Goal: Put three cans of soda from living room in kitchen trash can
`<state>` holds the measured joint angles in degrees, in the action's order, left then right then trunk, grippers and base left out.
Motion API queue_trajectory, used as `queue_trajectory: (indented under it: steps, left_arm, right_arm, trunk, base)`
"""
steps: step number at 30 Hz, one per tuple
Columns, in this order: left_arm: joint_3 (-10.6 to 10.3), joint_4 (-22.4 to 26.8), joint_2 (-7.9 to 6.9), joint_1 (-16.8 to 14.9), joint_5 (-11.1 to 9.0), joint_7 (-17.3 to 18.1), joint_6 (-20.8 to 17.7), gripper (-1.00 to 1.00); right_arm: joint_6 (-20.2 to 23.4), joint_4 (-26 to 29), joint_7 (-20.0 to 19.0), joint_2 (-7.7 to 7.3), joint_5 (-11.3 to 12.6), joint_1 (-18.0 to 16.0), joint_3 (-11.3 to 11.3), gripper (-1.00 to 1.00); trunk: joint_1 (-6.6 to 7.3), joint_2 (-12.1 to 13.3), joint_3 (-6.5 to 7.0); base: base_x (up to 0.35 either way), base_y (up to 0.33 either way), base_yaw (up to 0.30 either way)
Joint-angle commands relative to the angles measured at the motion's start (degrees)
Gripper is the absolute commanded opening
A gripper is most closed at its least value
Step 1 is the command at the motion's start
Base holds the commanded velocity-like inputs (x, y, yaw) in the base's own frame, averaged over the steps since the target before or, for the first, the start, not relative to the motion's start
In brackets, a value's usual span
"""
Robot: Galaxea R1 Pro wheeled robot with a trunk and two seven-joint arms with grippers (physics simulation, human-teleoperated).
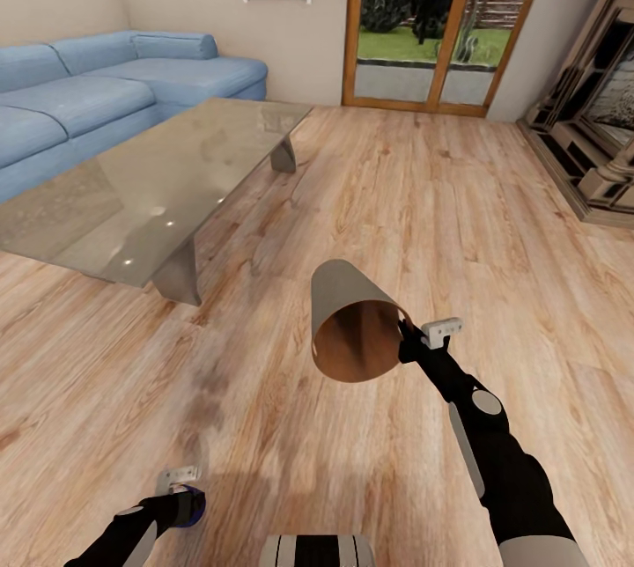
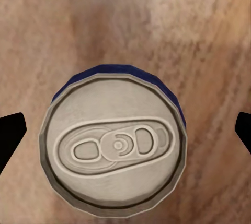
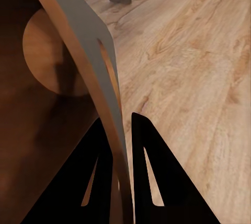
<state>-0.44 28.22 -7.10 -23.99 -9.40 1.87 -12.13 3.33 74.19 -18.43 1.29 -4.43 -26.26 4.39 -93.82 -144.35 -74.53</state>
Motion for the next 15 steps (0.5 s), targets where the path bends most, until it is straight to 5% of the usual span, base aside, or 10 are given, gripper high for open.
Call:
queue_trajectory:
  steps: [1, 15]
  left_arm:
    - [0.0, 0.0, 0.0, 0.0, 0.0, 0.0, 0.0, 1.0]
    - [0.0, 0.0, 0.0, 0.0, 0.0, 0.02, 0.0, 1.0]
  right_arm:
    - [0.06, 0.08, -0.36, 0.02, 0.52, -0.02, 0.0, -1.0]
    - [0.1, 0.08, -0.3, 0.03, 0.5, -0.02, -0.27, -1.0]
  trunk:
    - [0.01, 0.0, 0.0]
    - [0.01, 0.0, 0.0]
  base:
    - [0.0, 0.0, 0.0]
    - [0.0, 0.0, 0.0]
